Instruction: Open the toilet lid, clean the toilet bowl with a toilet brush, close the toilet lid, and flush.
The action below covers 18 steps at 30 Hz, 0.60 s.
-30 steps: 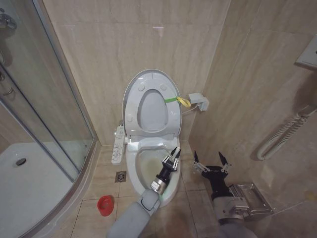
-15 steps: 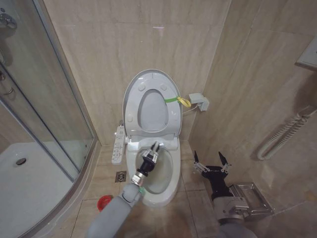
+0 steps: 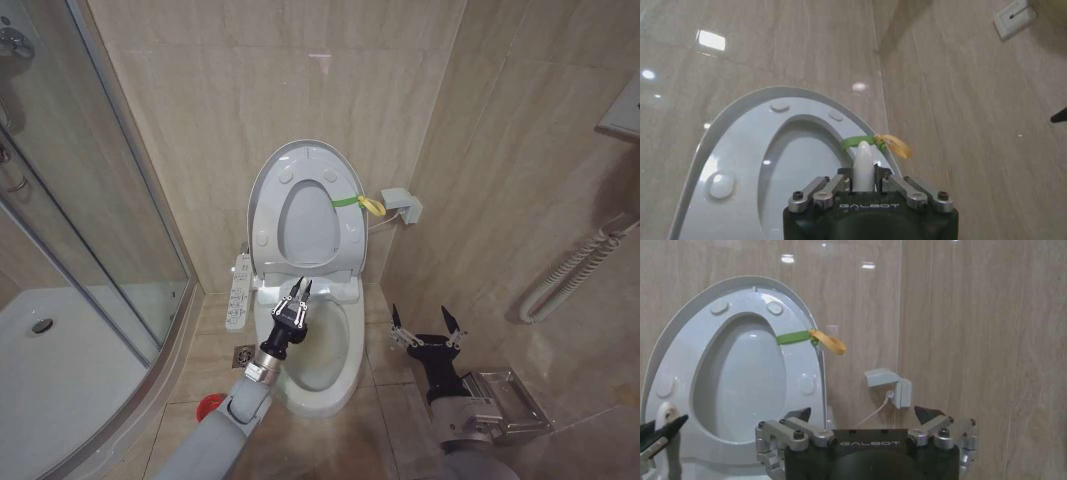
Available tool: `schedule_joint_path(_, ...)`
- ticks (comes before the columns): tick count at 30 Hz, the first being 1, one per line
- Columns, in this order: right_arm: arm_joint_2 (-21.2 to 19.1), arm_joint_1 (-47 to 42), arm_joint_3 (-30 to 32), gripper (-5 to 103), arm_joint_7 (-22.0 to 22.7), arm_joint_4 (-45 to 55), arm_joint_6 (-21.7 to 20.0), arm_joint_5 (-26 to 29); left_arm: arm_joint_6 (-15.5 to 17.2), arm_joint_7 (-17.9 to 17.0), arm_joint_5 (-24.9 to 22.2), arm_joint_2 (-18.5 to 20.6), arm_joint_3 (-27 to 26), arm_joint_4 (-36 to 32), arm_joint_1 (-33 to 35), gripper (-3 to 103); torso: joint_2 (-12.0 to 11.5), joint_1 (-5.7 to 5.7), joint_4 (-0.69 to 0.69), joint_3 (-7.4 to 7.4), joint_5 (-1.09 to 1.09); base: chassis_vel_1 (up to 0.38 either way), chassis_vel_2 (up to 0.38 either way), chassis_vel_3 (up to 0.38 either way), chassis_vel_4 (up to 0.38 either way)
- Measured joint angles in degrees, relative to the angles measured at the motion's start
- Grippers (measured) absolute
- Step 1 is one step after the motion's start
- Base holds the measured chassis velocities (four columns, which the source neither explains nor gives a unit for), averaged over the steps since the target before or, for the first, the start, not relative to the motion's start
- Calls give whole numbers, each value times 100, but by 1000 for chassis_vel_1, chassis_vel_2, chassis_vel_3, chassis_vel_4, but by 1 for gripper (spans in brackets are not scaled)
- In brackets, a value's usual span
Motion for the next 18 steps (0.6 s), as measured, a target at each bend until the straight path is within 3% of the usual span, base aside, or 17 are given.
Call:
schedule_joint_path(11,0,0,0,100,0,0,0,0,24,-25,4,129,-250,-558,243,21,0,0,0,0,1,0,0,0,0)
schedule_joint_path(18,0,0,0,100,0,0,0,0,284,-197,36,298,-463,-1460,617,21,0,0,0,0,0,0,0,0,0)
